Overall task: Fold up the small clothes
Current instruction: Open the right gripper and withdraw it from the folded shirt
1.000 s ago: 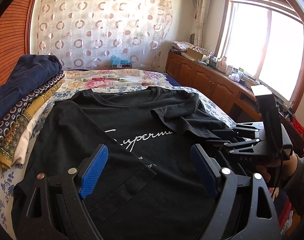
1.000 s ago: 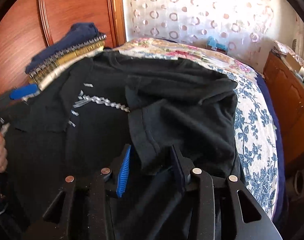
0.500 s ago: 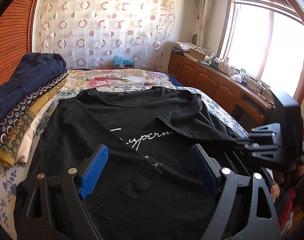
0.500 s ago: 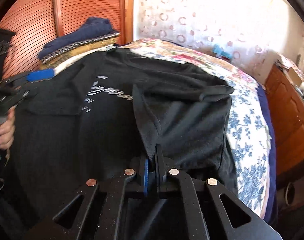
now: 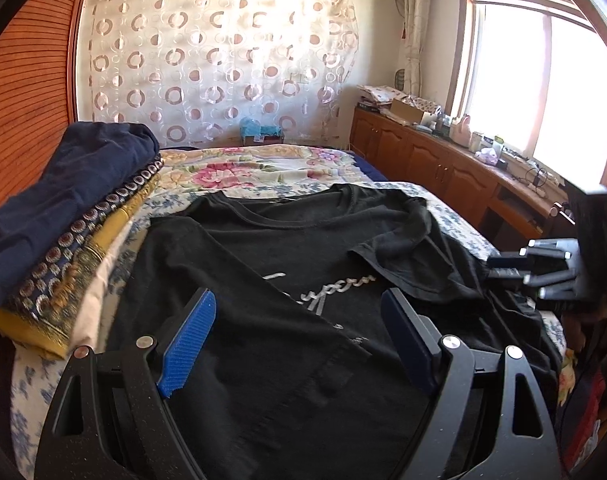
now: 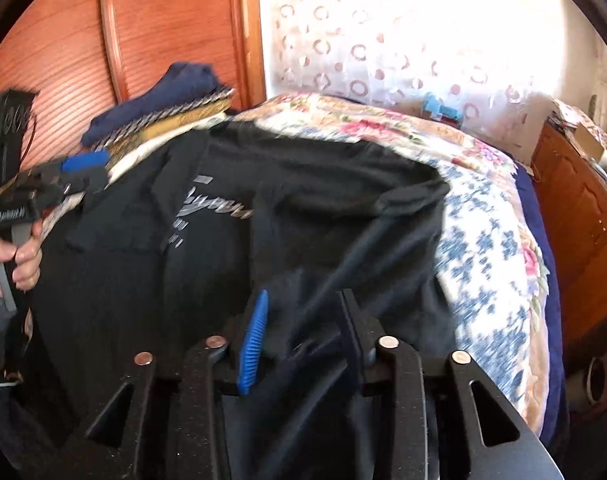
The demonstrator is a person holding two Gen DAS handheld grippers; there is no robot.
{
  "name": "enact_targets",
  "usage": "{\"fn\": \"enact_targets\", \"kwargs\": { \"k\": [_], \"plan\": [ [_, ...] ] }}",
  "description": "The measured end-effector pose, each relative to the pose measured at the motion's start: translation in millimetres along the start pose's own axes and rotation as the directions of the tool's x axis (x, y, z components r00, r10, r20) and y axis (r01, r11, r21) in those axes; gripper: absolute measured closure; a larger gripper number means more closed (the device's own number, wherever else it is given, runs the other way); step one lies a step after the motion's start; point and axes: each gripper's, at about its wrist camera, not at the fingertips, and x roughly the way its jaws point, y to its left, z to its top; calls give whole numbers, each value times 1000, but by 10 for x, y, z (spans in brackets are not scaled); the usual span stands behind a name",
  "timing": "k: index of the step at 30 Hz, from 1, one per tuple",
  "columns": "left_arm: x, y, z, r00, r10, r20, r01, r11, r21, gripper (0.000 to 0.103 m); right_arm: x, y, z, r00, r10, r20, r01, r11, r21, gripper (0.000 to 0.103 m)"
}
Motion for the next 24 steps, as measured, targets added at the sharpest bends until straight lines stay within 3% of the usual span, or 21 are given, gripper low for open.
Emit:
{"fn": "enact_targets", "kwargs": {
  "k": [3, 7, 14, 22, 24],
  "plan": [
    [79, 93, 53, 1000, 28, -13, -28, 999, 18, 18, 70, -226, 132, 999, -33, 11, 33, 999, 33, 63],
    [218, 280, 142, 996, 74, -42, -73, 997, 40, 18, 204, -493, 277, 999, -51, 20, 49, 996, 78, 53],
    [469, 610, 306, 987, 127, -103, -123, 991, 46, 18, 740, -876, 541, 994, -92, -55, 97, 989, 114, 53],
    [725, 784, 394, 975, 161, -153, -148, 985, 89, 18, 1290, -1136, 894, 989, -84, -122, 103, 982, 156, 53],
    [773, 843, 413, 973, 156, -171, -141, 985, 97, 23, 1354, -1122, 904, 988, -85, -127, 104, 983, 150, 53]
  ]
}}
